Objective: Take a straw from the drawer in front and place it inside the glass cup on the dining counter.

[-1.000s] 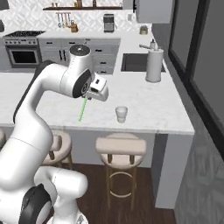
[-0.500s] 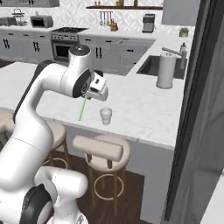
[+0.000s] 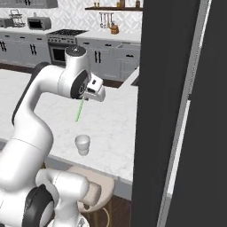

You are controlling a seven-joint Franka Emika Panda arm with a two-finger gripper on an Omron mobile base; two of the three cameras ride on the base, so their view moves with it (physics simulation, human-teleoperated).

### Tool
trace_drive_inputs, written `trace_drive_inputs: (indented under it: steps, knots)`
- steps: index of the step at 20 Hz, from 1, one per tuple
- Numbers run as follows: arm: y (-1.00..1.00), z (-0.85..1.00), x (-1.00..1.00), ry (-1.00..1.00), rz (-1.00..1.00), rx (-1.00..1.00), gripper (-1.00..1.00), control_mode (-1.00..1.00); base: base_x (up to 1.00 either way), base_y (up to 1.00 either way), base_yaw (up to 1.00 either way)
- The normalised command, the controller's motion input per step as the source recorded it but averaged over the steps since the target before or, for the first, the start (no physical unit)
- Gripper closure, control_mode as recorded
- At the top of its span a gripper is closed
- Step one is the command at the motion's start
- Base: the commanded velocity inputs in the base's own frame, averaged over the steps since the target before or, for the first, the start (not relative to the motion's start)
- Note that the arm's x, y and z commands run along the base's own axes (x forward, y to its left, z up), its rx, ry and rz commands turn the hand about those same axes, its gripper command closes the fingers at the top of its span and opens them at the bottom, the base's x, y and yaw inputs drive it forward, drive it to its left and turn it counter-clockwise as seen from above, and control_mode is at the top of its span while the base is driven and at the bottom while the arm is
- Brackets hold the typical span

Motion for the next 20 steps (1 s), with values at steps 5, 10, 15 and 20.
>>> trace_drive_inputs:
  steps: [5, 10, 15, 20]
  knots:
    - [0.14, 0.00, 0.06, 0.00, -0.04, 0.00, 1.00, -1.00, 0.32, 0.00, -0.01]
    - [0.66, 0.00, -0.08, -0.13, -0.22, -0.01, 1.00, -1.00, 0.00, 0.00, 0.00]
    - [0.47, 0.00, 0.00, -0.19, -0.34, -0.05, 1.00, -1.00, 0.00, 0.00, 0.00]
    - [0.25, -0.22, 0.02, -0.29, -0.39, -0.18, 1.00, -1.00, 0.00, 0.00, 0.00]
